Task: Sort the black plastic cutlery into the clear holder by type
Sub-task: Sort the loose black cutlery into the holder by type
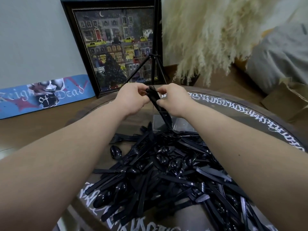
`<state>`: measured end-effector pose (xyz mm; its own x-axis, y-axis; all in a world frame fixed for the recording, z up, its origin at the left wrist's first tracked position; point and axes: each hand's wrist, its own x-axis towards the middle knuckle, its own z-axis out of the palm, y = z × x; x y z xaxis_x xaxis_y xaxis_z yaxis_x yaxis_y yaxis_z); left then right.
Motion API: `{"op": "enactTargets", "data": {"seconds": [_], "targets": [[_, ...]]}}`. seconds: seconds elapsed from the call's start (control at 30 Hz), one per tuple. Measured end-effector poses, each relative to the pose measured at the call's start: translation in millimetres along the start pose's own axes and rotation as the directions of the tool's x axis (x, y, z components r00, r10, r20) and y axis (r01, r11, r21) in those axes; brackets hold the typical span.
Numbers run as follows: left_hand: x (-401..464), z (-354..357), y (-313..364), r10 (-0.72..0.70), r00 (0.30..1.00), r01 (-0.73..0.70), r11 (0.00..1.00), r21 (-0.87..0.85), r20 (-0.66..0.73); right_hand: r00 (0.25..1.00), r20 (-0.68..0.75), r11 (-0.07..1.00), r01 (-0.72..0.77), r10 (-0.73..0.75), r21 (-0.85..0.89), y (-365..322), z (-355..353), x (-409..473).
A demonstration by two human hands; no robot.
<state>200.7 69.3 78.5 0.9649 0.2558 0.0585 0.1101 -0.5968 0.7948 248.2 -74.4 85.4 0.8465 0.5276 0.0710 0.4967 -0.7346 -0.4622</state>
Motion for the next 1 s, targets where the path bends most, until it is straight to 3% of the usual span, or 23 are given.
{"op": "enactTargets", "data": {"seconds": [0.17,0.33,0.43,0.6,0.83,1.0], "targets": [[3,1,6,-0.062,0.998,0.058,0.983,-0.173,-0.015,0.997,-0.079,0.998,0.009,-0.004,0.064,0,0,-1],[12,0,13,-0.104,0.994,0.093,0.943,-0.32,-0.017,0.983,-0.183,0.996,-0.022,0.007,-0.083,-2,3,7],[7,2,5,-0.126,0.992,0.124,0.953,-0.277,0.013,0.983,-0.181,0.994,-0.043,0.025,-0.1,0,10,8],[-7,-1,-2,-0.038,0.994,0.06,0.976,-0.211,0.107,0.984,-0.165,0.997,-0.068,0.061,-0.036,6,10,7],[-2,7,2,0.003,1.0,-0.001,0.981,-0.192,0.012,0.998,-0.065,0.996,0.014,-0.009,0.092,4,0,-2],[-2,6,2,-0.036,0.999,0.029,0.967,-0.255,-0.021,0.993,-0.116,0.998,0.014,-0.008,0.056,-1,2,1]]}}
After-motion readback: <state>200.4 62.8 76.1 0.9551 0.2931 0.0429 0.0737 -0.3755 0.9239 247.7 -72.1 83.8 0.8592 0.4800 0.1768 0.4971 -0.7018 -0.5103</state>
